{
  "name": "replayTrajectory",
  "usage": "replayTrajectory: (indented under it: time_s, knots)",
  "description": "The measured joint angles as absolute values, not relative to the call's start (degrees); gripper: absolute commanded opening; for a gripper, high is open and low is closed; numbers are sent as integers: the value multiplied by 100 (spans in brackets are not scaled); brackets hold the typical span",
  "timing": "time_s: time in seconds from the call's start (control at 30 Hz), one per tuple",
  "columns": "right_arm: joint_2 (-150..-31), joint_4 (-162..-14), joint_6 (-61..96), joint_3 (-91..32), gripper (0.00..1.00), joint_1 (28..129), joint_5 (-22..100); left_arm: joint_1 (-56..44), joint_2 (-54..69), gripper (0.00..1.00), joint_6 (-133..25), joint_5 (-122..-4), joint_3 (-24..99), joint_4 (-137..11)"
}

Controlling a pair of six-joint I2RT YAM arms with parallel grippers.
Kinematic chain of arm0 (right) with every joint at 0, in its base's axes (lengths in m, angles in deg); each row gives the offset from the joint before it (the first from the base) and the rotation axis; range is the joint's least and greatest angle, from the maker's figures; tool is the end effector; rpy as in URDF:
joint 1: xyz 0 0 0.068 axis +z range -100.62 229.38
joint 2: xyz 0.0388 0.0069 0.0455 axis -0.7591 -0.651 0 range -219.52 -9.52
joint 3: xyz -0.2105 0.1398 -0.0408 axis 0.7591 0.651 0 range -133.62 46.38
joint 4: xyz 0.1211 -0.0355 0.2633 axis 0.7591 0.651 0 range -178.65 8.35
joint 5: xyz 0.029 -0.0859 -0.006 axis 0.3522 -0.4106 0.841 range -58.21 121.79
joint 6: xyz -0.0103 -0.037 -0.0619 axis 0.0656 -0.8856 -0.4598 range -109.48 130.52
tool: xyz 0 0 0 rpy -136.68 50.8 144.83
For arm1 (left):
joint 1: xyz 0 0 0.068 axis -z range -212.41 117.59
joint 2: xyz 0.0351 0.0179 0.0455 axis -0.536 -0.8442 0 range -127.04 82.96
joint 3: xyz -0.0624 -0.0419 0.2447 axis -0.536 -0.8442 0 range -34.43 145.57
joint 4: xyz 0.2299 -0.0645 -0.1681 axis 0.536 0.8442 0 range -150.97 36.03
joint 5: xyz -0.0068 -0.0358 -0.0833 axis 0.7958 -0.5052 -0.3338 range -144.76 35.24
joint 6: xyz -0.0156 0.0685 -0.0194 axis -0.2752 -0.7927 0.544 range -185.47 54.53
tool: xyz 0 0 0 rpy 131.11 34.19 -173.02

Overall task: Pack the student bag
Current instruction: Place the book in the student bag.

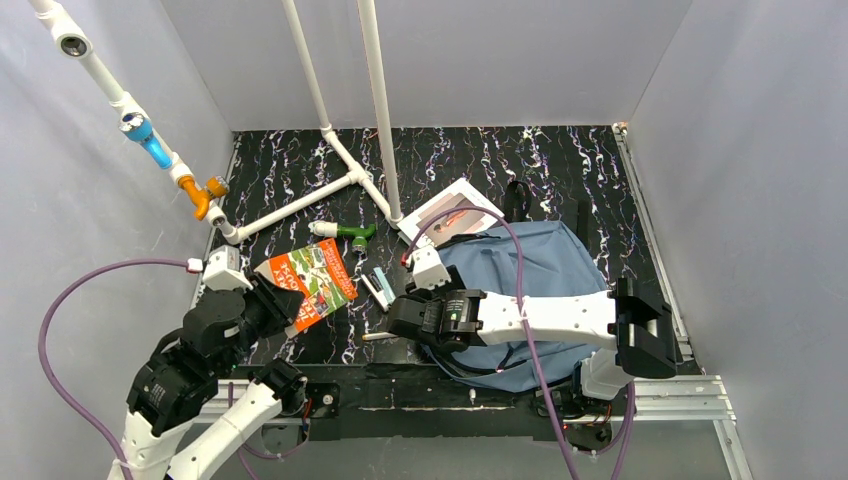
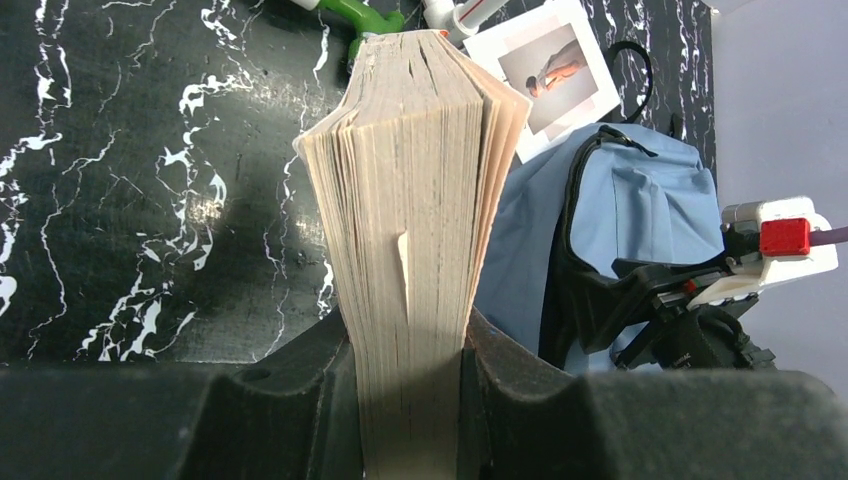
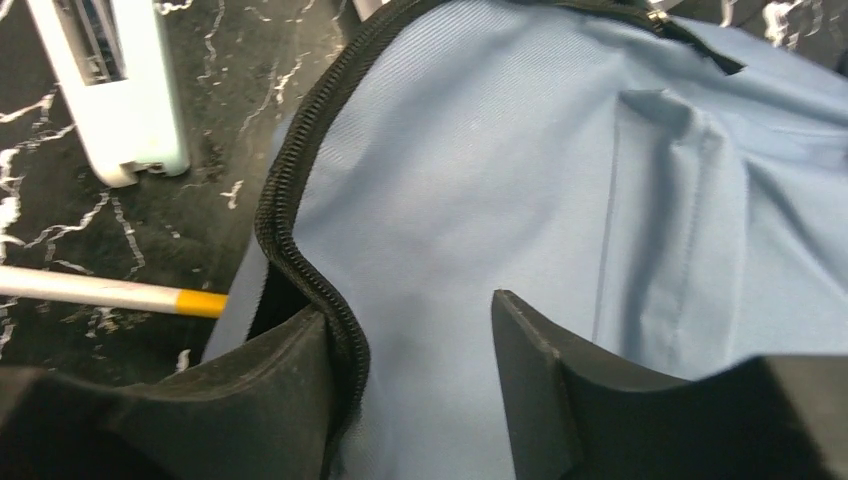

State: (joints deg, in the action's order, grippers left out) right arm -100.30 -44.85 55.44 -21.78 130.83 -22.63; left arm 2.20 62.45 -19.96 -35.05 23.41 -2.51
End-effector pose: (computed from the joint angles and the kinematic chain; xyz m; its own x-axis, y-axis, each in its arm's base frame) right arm 0.1001 0.3349 0.2087 -0.4687 -0.3534 -0.8096 -0.2770 0.9291 -0.2452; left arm 0.0902 -0.0374 0.3685 -0.4046 -0.5369 -0.7403 -0.0184 0.8142 -0.5804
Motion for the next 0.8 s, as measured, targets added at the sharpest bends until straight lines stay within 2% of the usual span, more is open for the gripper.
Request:
replayTrajectory:
  time_s: [0.2, 0.3, 0.33, 0.4, 0.43, 0.47, 0.6, 0.8]
  knots:
    - [-9857, -4656, 5284, -2019, 64, 13083, -2328, 220, 6146, 0, -1928, -3652, 2335, -267]
    - [-9862, -4901, 5138, -1949, 63, 13083, -2149, 220, 6035, 0, -1897, -3811, 2335, -299]
    - [-9881, -4947, 5114, -1918, 59, 13083, -2134, 220, 6002, 0, -1895, -3866, 2335, -323]
    - [-9978, -5001, 5094, -1853, 37, 13083, -2186, 220, 5928, 0, -1871, -4010, 2333, -404]
    - [-10052, -4964, 5096, -1840, 22, 13083, -2260, 220, 5897, 0, -1845, -4089, 2333, -439]
    - [-10111, -4927, 5114, -1835, 3, 13085, -2341, 220, 5875, 0, -1819, -4172, 2330, -472]
    - [-9833, -4958, 5079, -1599, 1, 13127, -2639, 220, 5801, 0, -1690, -4648, 2311, -667]
    - [-7352, -5602, 3662, -1120, 1, 13026, -2361, 220, 5676, 0, -933, -5993, 1804, -1733]
